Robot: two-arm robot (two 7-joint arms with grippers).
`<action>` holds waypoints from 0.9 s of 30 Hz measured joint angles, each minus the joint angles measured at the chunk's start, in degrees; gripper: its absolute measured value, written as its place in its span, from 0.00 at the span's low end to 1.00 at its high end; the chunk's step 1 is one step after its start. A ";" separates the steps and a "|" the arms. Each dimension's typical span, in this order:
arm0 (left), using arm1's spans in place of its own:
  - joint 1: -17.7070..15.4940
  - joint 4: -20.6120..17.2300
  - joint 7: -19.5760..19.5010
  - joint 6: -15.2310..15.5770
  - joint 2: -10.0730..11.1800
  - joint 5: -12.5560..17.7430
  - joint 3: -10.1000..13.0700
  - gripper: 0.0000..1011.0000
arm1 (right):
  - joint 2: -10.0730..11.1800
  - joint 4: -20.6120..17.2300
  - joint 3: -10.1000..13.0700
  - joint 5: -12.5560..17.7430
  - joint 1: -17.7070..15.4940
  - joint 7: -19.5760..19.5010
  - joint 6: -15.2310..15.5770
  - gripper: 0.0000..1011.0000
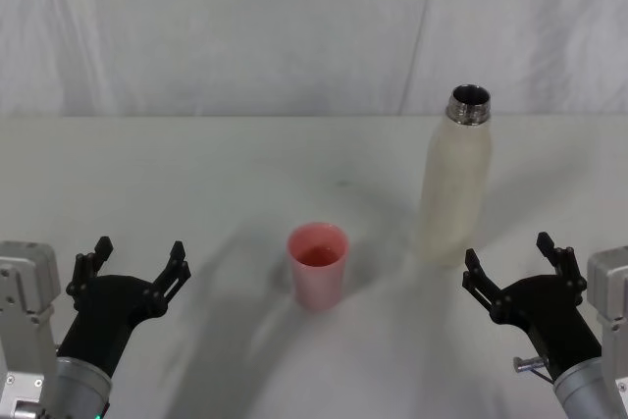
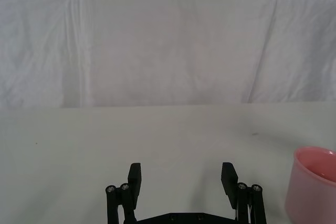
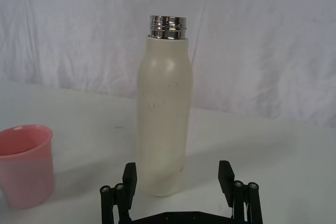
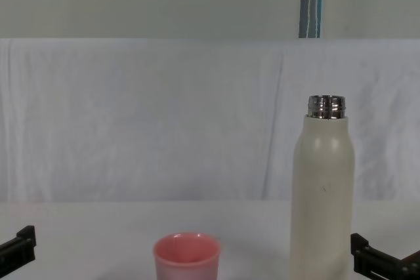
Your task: Grasp the thermos with one hand and pour water into the cup lid.
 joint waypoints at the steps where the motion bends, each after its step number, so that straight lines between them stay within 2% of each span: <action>1: 0.00 0.00 0.00 0.00 0.00 0.00 0.00 0.99 | 0.00 0.00 0.00 0.00 0.00 0.00 0.00 0.99; 27: 0.00 0.00 0.00 0.00 0.00 0.00 0.00 0.99 | 0.00 0.00 0.00 0.01 0.00 0.00 0.00 0.99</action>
